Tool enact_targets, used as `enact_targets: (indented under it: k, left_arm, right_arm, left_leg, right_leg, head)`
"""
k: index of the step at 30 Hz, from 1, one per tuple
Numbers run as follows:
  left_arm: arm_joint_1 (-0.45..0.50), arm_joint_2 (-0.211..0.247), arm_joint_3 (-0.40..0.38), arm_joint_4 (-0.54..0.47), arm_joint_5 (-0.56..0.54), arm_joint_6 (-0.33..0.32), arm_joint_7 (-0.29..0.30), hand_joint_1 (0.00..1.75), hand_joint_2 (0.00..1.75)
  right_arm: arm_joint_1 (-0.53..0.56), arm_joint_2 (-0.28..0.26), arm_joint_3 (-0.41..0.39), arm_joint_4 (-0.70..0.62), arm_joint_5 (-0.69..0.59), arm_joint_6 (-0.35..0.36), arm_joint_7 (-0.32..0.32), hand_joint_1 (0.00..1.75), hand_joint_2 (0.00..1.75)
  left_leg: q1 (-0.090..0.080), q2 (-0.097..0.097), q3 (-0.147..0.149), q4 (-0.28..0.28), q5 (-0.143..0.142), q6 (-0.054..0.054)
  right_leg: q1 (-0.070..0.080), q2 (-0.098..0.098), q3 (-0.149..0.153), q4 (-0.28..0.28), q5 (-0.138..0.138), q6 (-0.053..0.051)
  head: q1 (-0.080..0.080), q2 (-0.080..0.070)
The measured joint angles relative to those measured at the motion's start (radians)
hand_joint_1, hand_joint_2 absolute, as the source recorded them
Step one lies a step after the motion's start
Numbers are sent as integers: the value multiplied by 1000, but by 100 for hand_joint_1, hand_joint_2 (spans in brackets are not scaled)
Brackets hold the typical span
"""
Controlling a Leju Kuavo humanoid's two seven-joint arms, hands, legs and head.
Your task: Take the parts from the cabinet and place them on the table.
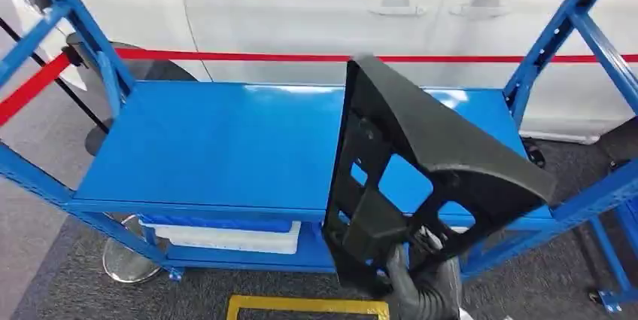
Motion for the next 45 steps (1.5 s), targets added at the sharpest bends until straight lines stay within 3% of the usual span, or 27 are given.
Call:
enact_targets:
  k: [3,6,7,8,10,12,13,14,17,18,20,22,24,25,27,29,33,34,35,37,38,39,41,42,43,44,45]
  left_arm:
    - [8,-5,4,-1,-4,6,17,0,0]
    - [9,-5,12,-6,-15,7,23,0,0]
    - [9,-5,14,-6,-17,7,24,0,0]
    - [9,-5,15,-6,-18,7,24,0,0]
    - [9,-5,16,-6,-22,7,24,0,0]
    - [9,-5,17,-6,-29,5,23,0,0]
    - [9,-5,16,-6,-34,4,22,0,0]
    - [9,-5,17,-6,-34,4,21,0,0]
    - [10,-5,17,-8,-34,4,18,0,0]
    - [11,-2,17,-9,-34,4,18,0,0]
    - [12,-3,17,-10,-34,4,17,0,0]
    - [12,-3,17,-11,-34,3,17,0,0]
    - [12,-2,17,-12,-35,3,17,0,0]
    - [12,0,17,-13,-38,1,17,0,0]
    - [12,3,17,-14,-47,-4,17,0,0]
    - [11,9,17,-18,-54,-10,18,0,0]
    - [18,12,17,-22,-55,-14,25,0,0]
    - [15,12,17,-22,-56,-14,27,0,0]
    - [15,12,17,-22,-63,-15,30,0,0]
    - [19,13,17,-23,-69,-15,35,0,0]
    - [21,13,18,-24,-71,-16,35,0,0]
    - [21,14,17,-24,-74,-16,35,0,0]
    - [21,14,17,-25,-85,-16,34,0,0]
    - [21,14,17,-25,-89,-17,34,0,0]
    - [21,14,17,-25,-91,-17,32,0,0]
    - [24,20,17,-28,-98,-17,28,0,0]
    - [24,19,17,-29,-101,-18,25,0,0]
  right_arm:
    - [44,0,-30,0,-16,39,-26,175,175]
    - [73,1,-64,-2,-18,66,-31,175,175]
    - [82,3,-72,-2,-16,71,-31,175,175]
    - [89,4,-81,-2,-14,73,-30,175,175]
    - [99,6,-91,-2,-10,74,-27,175,175]
    - [109,8,-97,-3,-10,73,-27,175,175]
    - [115,10,-98,-6,-8,73,-31,175,175]
    - [120,10,-100,-10,-5,72,-34,175,175]
    - [136,11,-103,-11,-4,69,-42,175,175]
    - [140,11,-104,-11,-4,69,-42,175,175]
    - [144,16,-106,-12,-3,69,-42,175,175]
    - [148,17,-108,-13,-2,69,-42,175,175]
    - [151,18,-110,-13,-2,68,-42,175,175]
    - [152,18,-111,-13,-1,65,-42,175,175]
    - [156,19,-112,-15,-1,59,-42,175,175]
    - [162,19,-114,-19,-1,54,-42,175,175]
    - [166,21,-116,-21,-2,53,-41,175,175]
    - [169,21,-116,-21,-6,53,-38,175,175]
    - [170,21,-116,-23,-13,54,-35,175,175]
    - [172,21,-116,-24,-21,53,-30,175,175]
    - [175,21,-117,-24,-24,52,-29,175,175]
    - [178,21,-118,-25,-24,50,-29,175,175]
    - [185,21,-124,-29,-23,44,-26,175,175]
    - [188,21,-127,-33,-21,43,-25,175,175]
    - [190,21,-128,-37,-16,40,-25,175,175]
    - [190,22,-130,-44,-11,34,-24,175,175]
    - [193,25,-134,-51,-7,32,-24,175,175]
  left_leg:
    - [7,6,-11,-9,31,21]
    - [5,12,-48,-9,59,37]
    - [4,14,-62,-8,69,37]
    - [4,15,-74,-6,79,36]
    - [4,16,-101,1,94,32]
    - [4,16,-122,12,103,26]
    - [4,15,-128,19,105,22]
    - [-1,14,-135,27,109,16]
    - [2,14,-137,22,129,-7]
    - [1,11,-142,27,126,-13]
    - [5,10,-172,95,30,-18]
    - [5,10,-213,241,-72,-24]
    - [5,10,-217,327,-78,-24]
    - [4,10,-188,306,-38,-21]
    - [2,10,-85,171,31,-10]
    - [-7,9,33,-11,-8,8]
    - [-8,9,20,-30,23,27]
    - [-4,20,7,-35,37,32]
    - [-3,22,-9,-35,50,45]
    - [-4,32,-37,-34,71,46]
    - [-4,39,-53,-32,81,45]
    - [-4,48,-66,-27,91,43]
    - [-1,66,-101,-11,104,36]
    - [1,76,-119,1,108,31]
    - [1,83,-129,14,110,27]
    - [-3,91,-139,24,110,20]
    - [-4,99,-141,30,114,13]
  right_leg:
    - [-5,5,-3,-5,10,18]
    - [-9,5,-51,149,-165,31]
    - [-9,5,-68,226,-210,35]
    - [-9,5,-76,283,-223,38]
    - [-10,4,-30,266,-171,39]
    - [-11,4,92,108,-118,33]
    - [-10,4,159,14,-132,28]
    - [-3,6,183,-35,-150,20]
    - [3,6,167,-25,-137,0]
    - [-8,2,159,-34,-124,-14]
    - [-6,-2,136,-34,-106,-34]
    - [-2,-3,110,-33,-85,-37]
    - [2,-3,80,-28,-65,-36]
    - [4,-3,64,-24,-55,-35]
    - [7,-3,39,-15,-40,-32]
    - [12,-2,27,-5,-29,-23]
    - [7,-5,26,-19,6,4]
    - [1,0,16,-5,-22,8]
    - [1,3,1,36,-89,11]
    - [-5,3,-31,170,-205,22]
    - [-8,3,-42,235,-229,27]
    - [-11,3,-43,277,-220,31]
    - [-19,-1,10,242,-140,39]
    - [-22,-12,70,167,-106,42]
    - [-24,-40,135,80,-105,44]
    - [-14,-76,184,-3,-146,45]
    - [-7,-72,193,-29,-160,24]
  head:
    - [0,0]
    - [10,0]
    - [10,0]
    - [10,0]
    - [10,0]
    - [10,0]
    - [10,0]
    - [10,0]
    - [11,0]
    - [12,0]
    - [5,0]
    - [2,0]
    - [2,0]
    - [2,0]
    - [2,0]
    - [2,0]
    - [0,0]
    - [-3,0]
    - [5,0]
    - [11,0]
    - [11,0]
    - [11,0]
    - [11,0]
    - [11,0]
    - [11,0]
    - [13,0]
    - [11,0]
